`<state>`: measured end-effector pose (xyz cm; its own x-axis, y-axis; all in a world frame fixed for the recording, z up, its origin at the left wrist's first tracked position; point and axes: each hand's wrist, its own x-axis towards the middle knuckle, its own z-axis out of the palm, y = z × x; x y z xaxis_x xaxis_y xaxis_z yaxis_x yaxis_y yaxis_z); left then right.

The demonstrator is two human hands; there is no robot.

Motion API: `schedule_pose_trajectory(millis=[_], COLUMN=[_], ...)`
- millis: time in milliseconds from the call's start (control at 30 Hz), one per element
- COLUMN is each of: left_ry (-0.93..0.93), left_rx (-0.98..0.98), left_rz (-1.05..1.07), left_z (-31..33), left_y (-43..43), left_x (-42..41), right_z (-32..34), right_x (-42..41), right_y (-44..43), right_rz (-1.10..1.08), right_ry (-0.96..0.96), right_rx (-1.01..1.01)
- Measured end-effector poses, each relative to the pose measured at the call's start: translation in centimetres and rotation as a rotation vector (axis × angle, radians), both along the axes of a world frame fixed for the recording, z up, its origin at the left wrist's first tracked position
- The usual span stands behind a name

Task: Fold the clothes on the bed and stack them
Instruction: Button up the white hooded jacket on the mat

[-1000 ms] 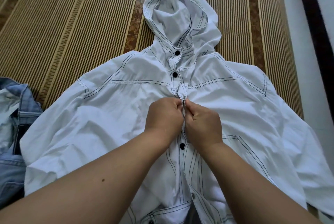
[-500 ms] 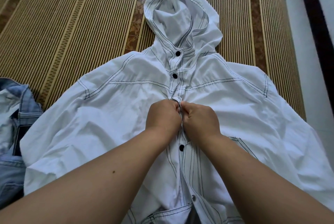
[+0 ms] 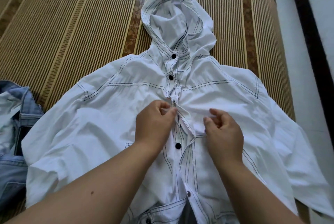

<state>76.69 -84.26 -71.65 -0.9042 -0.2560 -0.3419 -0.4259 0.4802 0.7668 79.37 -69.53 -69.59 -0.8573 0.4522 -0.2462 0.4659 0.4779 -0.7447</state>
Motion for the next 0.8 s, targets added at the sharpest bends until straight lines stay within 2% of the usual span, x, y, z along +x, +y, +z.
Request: schedule_pose_trajectory(millis=[133,233,333,433,500,567,633,733,800], left_ry=[-0.256,-0.304,-0.311,-0.303,-0.275,-0.23,-0.196,-0.197,-0.219], left_rx=[-0.236,-0.352,-0.347,-0.453,-0.48,-0.466,-0.392,-0.182,-0.058], left_rz=[-0.202,-0.305,-0.316,-0.443,-0.481,-0.479,-0.421,-0.279,-0.169], left_z=[-0.9,-1.2,-1.2,-1.2,-1.2,-0.9,-0.5,0.4,1.2], left_y=[0.8,1.2,1.7,2.4,2.3,1.6,0.6,-1.0,-2.1], left_x=[2.7,3.8,4.4,5.2,5.5,5.5,5.5,5.9,6.1], right_z=[-0.5,-1.3,-1.8,-1.2,-0.7,-0.4,-0.3,-0.8,-1.3], right_x=[2.0,2.1,2.3,3.1,4.1,4.7,5.2,5.4,5.4], right_y=[-0.7,-1.2,-1.3,-1.0,-0.5,-0.2,-0.7,-1.7,-1.9], right_rz=[0.201,0.283,0.237,0.116,0.085,0.146,0.297,0.481,0.4], right_ry=[-0.275,-0.383,-0.348,-0.257,-0.144,-0.029,-0.007,-0.157,-0.252], right_rx=[0.044,0.094,0.075,0.028,0.105,0.247,0.279,0.074,-0.031])
